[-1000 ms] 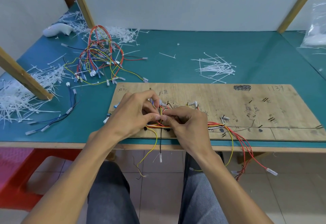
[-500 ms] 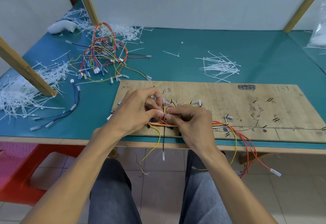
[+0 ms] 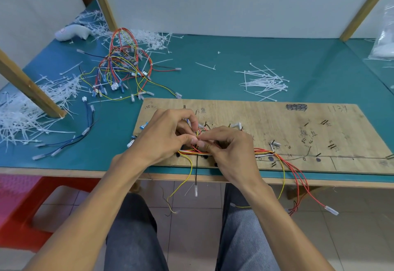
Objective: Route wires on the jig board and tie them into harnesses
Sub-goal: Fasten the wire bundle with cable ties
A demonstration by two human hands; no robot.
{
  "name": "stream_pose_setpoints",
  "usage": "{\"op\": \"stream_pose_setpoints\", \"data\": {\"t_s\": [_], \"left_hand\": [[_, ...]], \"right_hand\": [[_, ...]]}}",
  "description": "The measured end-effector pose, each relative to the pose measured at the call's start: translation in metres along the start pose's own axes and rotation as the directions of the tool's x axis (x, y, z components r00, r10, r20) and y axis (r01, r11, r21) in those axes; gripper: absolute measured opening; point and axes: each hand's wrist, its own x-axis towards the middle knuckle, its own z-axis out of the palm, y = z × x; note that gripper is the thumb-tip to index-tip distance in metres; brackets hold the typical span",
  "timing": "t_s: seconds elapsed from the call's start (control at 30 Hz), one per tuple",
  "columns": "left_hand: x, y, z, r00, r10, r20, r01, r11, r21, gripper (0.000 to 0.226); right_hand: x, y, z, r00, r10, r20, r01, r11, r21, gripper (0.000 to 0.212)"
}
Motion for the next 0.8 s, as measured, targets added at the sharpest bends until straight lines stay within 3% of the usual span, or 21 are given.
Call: {"op": "stream_pose_setpoints", "data": {"t_s": [0.17,0.5,0.6,0.8], "left_hand": [[-0.002,-0.004,0.002,0.999,-0.014,-0.030,0.014,1.000,-0.026,0.024],[-0.002,-0.006,0.003,0.999,-0.030,-0.026,0.029,0.999,-0.032,0.023],[-0.002,-0.005,0.001,1.000,-0.005,-0.013,0.004,1.000,-0.017,0.021],[-0.002,-0.002,0.002,1.000,0.003,-0.023,-0.003,1.000,-0.017,0.012]], "right_hand": [[0.001,-0.004,-0.006,0.997,-0.043,0.071,0.048,0.996,-0.076,0.020],[0.016,-0.014,-0.011,0.979,0.169,0.116,-0.155,0.980,-0.125,0.011],[0.021,-0.016,-0.013,0.969,0.213,0.122,-0.205,0.976,-0.071,0.017],[0.028,-0.020,-0.016,0.968,0.227,0.106,-0.213,0.968,-0.132,0.019]]}}
